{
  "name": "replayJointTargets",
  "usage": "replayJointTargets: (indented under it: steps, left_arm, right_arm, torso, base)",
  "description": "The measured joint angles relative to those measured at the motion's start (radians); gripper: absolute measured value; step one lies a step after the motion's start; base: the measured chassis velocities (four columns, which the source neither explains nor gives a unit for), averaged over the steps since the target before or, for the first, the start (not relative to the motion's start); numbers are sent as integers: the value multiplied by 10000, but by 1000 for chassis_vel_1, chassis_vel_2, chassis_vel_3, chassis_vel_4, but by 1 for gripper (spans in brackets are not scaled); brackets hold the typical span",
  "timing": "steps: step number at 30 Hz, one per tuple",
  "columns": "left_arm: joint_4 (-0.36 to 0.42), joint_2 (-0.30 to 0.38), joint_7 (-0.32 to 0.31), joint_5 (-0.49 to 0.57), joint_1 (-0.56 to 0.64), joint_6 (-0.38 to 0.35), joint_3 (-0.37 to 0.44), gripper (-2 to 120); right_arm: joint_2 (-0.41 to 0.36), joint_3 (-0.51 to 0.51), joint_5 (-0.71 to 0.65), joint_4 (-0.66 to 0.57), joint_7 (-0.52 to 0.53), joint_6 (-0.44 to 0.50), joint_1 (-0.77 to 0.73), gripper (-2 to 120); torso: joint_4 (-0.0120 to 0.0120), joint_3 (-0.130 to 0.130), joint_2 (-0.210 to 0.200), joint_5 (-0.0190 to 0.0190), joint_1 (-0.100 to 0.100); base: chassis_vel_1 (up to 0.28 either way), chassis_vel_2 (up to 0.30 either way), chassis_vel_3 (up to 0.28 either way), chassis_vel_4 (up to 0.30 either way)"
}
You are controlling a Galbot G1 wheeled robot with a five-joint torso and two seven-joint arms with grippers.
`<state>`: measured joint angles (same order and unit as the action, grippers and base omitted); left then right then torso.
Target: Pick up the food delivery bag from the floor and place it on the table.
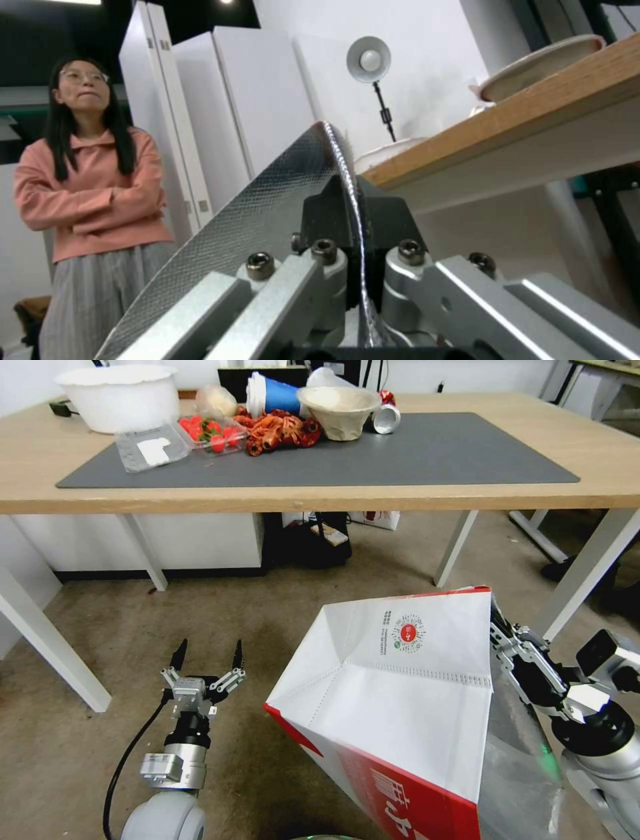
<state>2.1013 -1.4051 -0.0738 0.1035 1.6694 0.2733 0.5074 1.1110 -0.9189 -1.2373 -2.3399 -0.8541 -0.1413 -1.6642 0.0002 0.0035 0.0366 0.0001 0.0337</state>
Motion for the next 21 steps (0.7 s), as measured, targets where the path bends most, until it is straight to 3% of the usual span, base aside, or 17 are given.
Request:
replayJointTargets:
  steps: [21]
  left_arm:
    - [179, 11, 80, -25, 142, 62, 31, 100]
  right_arm:
    - [11, -93, 0, -70, -292, -48, -59, 0]
  torso:
    - [0, 780, 850, -1, 66]
  base:
    - [0, 0, 0, 0]
